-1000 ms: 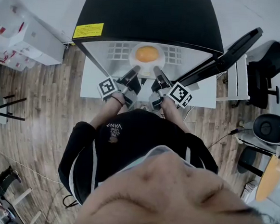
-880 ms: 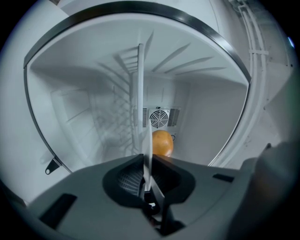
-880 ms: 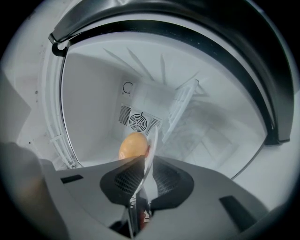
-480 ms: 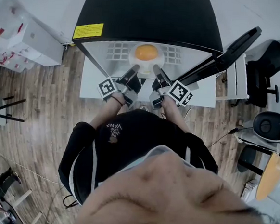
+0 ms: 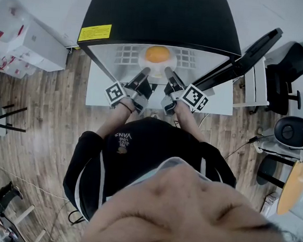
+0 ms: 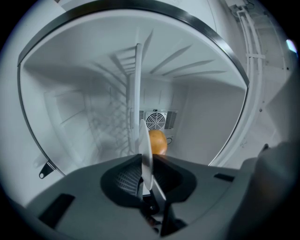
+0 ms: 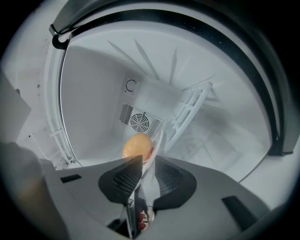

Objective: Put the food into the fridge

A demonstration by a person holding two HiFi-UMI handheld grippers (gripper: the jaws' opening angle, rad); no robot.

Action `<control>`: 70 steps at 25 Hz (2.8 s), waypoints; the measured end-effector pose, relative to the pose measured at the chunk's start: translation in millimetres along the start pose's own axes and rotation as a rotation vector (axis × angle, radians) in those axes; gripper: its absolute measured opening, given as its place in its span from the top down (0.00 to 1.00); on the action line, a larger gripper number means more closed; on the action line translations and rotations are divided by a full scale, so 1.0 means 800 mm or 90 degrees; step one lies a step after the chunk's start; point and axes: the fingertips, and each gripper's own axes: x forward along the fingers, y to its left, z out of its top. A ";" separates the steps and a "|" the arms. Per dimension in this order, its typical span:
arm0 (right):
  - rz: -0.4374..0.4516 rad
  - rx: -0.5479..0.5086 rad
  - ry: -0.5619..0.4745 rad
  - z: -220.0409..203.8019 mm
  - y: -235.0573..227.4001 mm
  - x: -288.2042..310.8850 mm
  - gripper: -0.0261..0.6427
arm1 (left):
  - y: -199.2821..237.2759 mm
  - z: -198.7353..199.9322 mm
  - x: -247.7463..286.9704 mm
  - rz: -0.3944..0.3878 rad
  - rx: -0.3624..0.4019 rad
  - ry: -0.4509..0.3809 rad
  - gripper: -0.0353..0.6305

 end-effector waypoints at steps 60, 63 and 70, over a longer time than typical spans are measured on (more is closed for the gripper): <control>-0.087 -0.467 0.017 -0.020 0.013 -0.052 0.94 | -0.007 -0.036 -0.038 0.093 0.602 0.153 0.91; -0.081 -0.470 0.024 -0.020 0.015 -0.046 0.94 | -0.010 -0.036 -0.033 0.091 0.614 0.152 0.91; -0.070 -0.472 0.031 -0.017 0.016 -0.035 0.94 | -0.008 -0.028 -0.026 0.100 0.615 0.150 0.91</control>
